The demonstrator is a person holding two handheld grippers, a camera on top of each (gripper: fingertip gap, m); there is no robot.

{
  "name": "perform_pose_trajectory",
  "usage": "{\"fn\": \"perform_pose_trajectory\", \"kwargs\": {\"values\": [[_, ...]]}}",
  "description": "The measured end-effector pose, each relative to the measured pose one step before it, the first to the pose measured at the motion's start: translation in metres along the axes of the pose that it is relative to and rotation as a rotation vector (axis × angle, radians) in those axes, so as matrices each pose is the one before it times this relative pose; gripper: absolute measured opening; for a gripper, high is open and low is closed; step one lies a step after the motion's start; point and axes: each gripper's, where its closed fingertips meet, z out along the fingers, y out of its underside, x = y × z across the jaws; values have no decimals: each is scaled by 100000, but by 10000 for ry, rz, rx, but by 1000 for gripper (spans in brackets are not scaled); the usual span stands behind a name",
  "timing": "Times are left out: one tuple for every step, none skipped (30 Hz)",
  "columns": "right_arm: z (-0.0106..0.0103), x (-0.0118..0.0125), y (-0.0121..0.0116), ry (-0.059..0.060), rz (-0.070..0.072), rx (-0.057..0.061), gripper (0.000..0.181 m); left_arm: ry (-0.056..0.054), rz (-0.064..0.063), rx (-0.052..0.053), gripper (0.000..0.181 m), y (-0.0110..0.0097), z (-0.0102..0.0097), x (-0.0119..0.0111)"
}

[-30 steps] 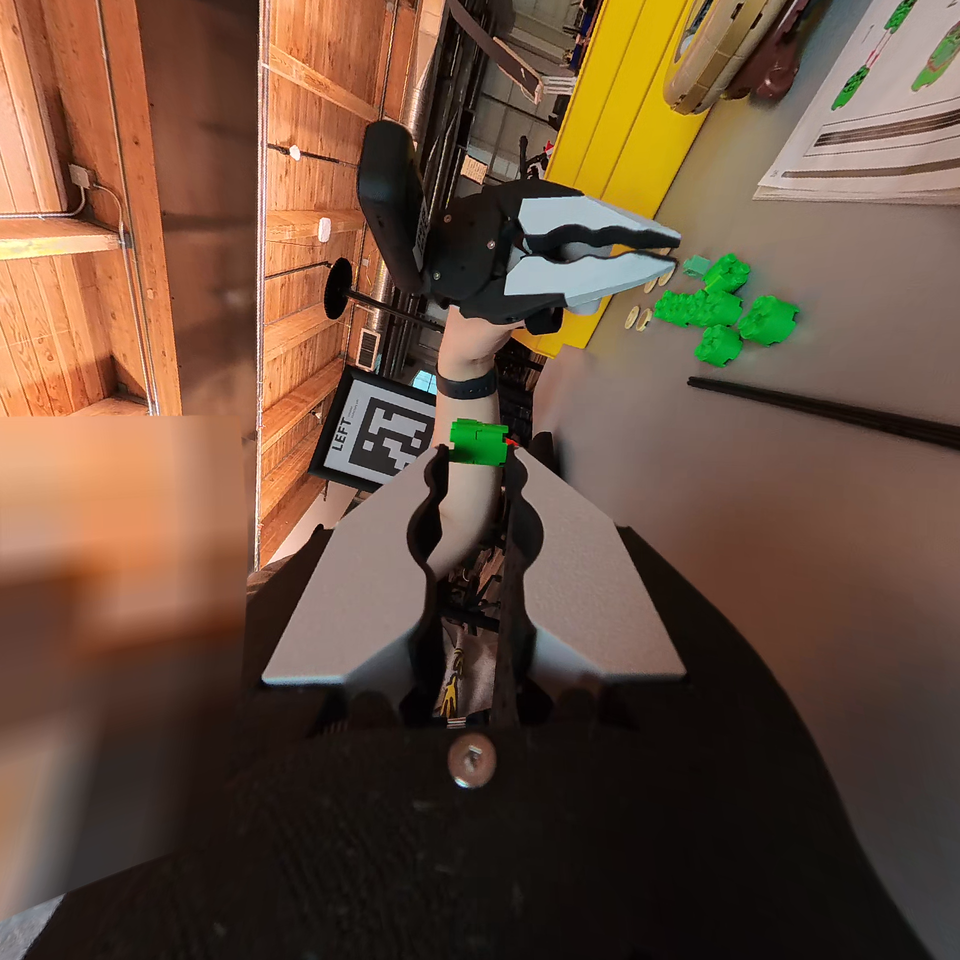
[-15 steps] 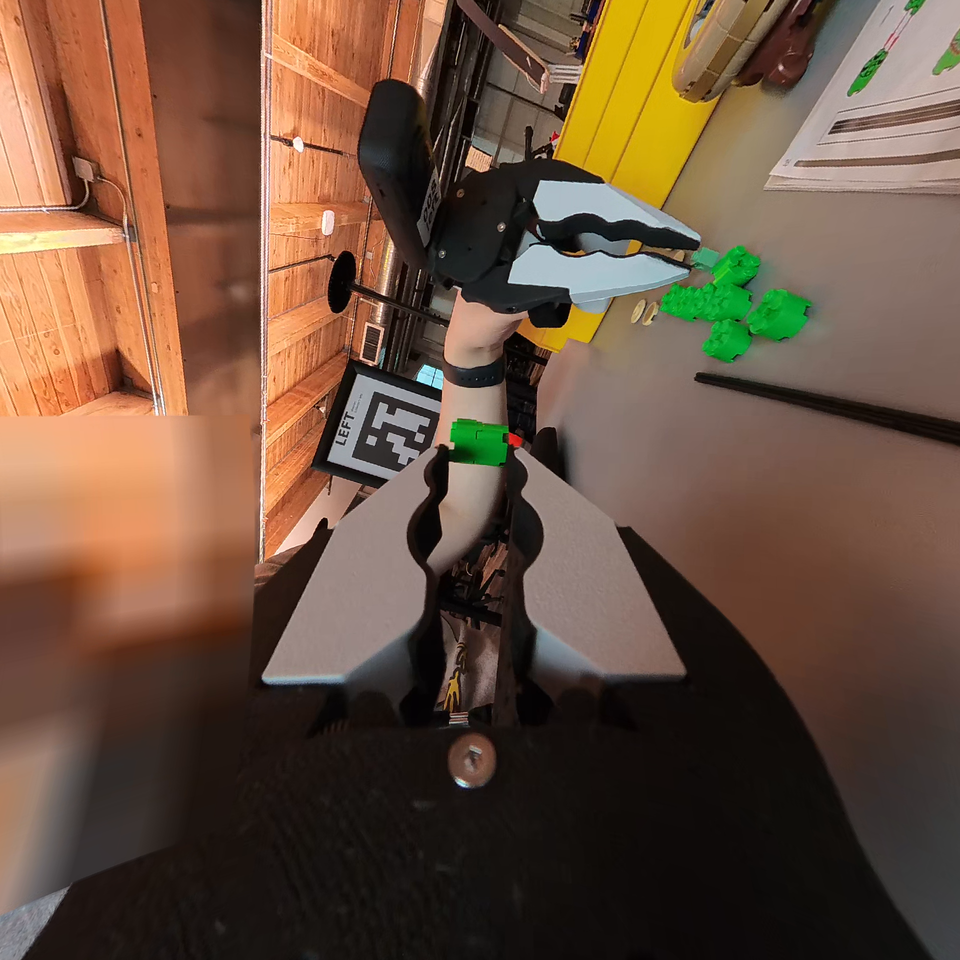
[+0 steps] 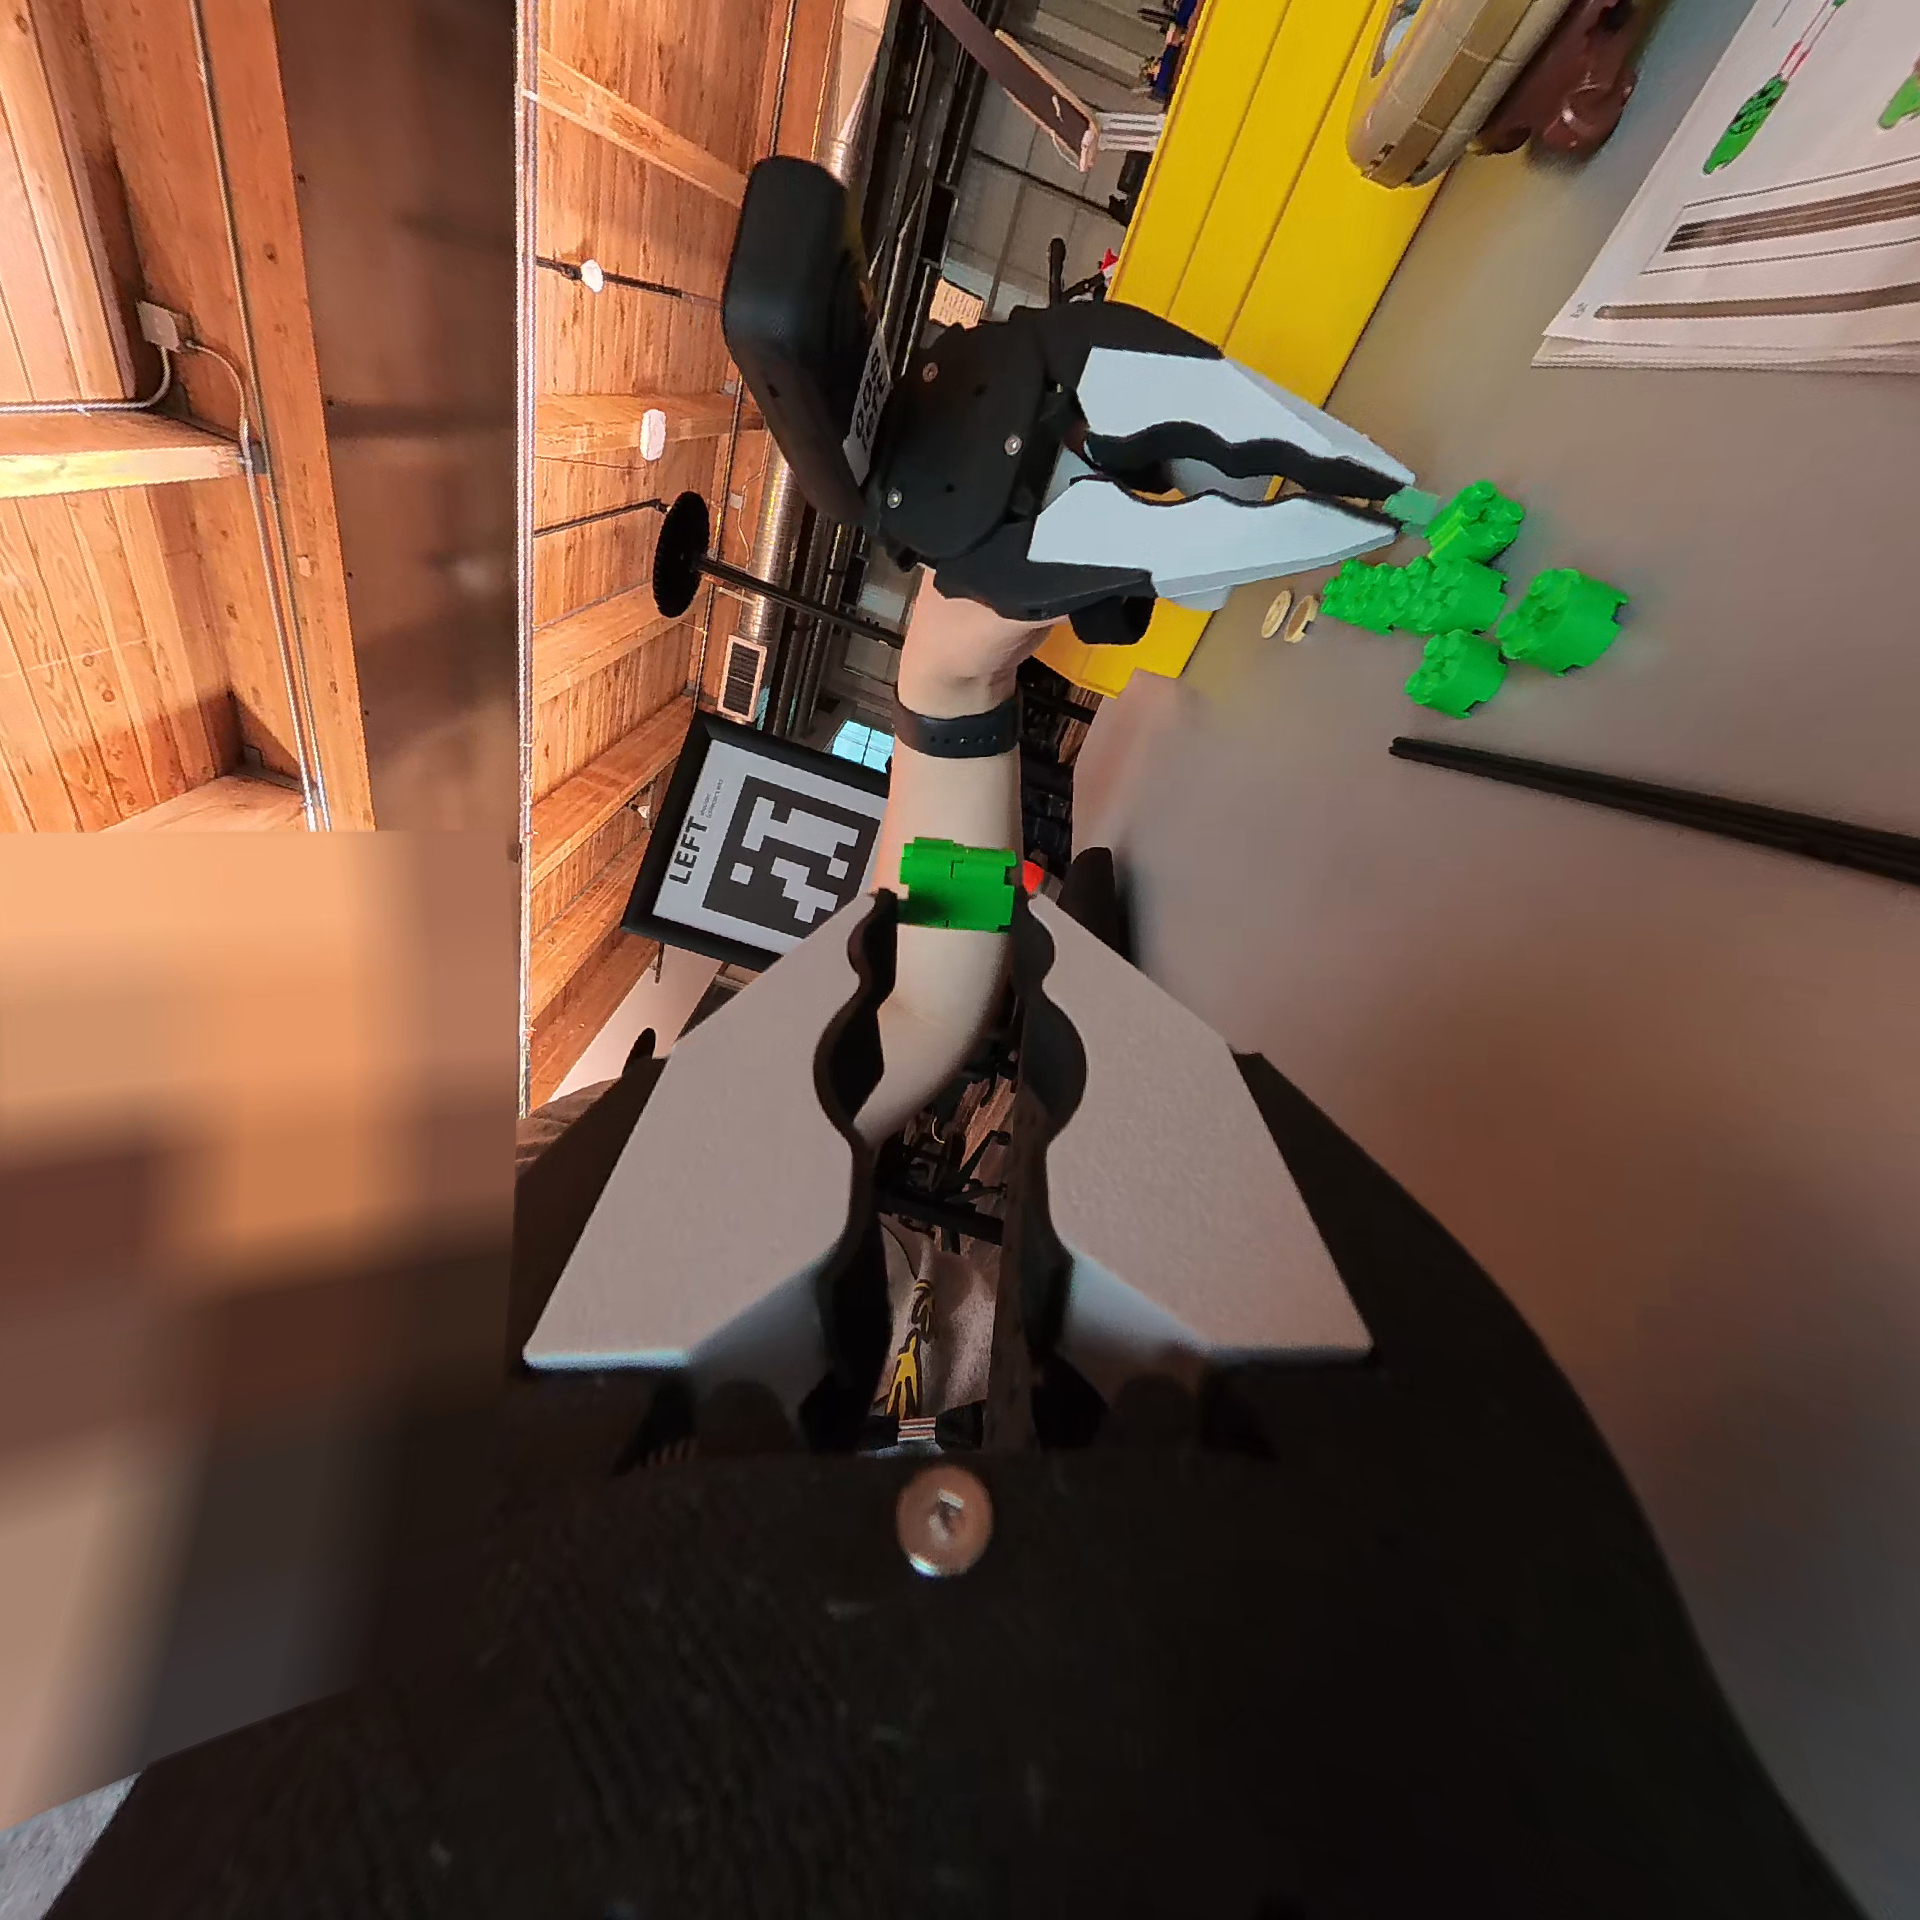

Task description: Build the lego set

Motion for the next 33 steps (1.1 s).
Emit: {"fn": "perform_pose_trajectory", "kwargs": {"values": [[20,44,41,16,2,-25,19,9,16,2,6,15,-23,55],[23,17,34,5,5,-22,19,-24,32,-2,6,25,-18,21],[18,14,26,-3,7,-14,19,-24,38,2,6,18,-15,15],[16,10,10,1,3,-5,19,-15,26,1,6,33,-11,32],[-11,21,3,8,-1,0,19,-7,5,-1,6,24,-15,18],[-1,27,-9,15,-4,0,19,12,-21,-6,6,48,-26,32],[-12,31,-4,9,4,1,19,0,-43,-16,6,52,-12,-28],[-8,23,-11,1,12,8,19,-40,-46,-23,6,66,-19,-95],[-15,12,-18,-1,10,11,19,-59,-43,-32,8,69,15,-130],[-8,17,-3,6,0,5,19,-28,-41,-31,13,71,14,-79],[-16,14,-8,8,-8,6,19,3,-26,-4,15,20,15,-12],[-7,-2,-6,0,2,4,19,-4,0,28,15,-21,-2,3],[-10,-2,0,2,6,0,19,-18,12,48,15,-56,-31,-2],[-4,45,8,24,-2,-4,19,4,8,44,14,-58,-31,37],[-13,68,8,41,-3,-3,19,25,8,33,13,-52,-46,79],[-12,58,-2,23,5,1,19,13,24,30,12,-55,-44,56],[-3,32,-1,12,22,0,19,-11,38,19,10,-31,-23,28],[-15,48,5,15,18,-1,19,-22,50,8,6,-17,-7,0],[-4,62,13,30,13,-2,19,-30,61,-3,6,-9,10,-8],[-13,71,11,34,6,-1,19,-53,63,-13,6,3,-8,-33],[-14,46,-9,25,8,11,19,-61,64,-10,6,-2,-19,-38],[-8,59,-9,21,15,8,19,-27,58,20,6,-49,-42,24],[-14,62,-3,21,17,14,19,-16,38,70,5,-148,-94,36],[-20,83,-33,33,19,21,19,-48,15,107,5,-222,-144,-32],[-38,99,-57,47,8,36,19,-56,2,120,6,-249,-198,-55],[-43,75,-102,44,-2,54,19,-39,-11,135,6,-273,-231,-49],[-64,47,-152,26,-10,81,19,-31,-25,151,6,-304,-225,-54],[-82,35,-250,18,-23,140,19,-49,-31,149,5,-310,-180,-126],[-121,101,-291,51,-20,158,19,-52,-18,114,5,-306,-150,-150],[-142,174,-316,85,-14,156,19,-40,8,64,6,-311,-145,-156],[-185,149,-363,67,-8,193,19,-54,26,58,6,-440,-180,-165],[-206,114,-391,35,13,205,19,-86,40,107,6,-678,-266,-186],[-235,85,-394,23,28,221,19,-78,55,139,6,-907,-355,-130]]}}
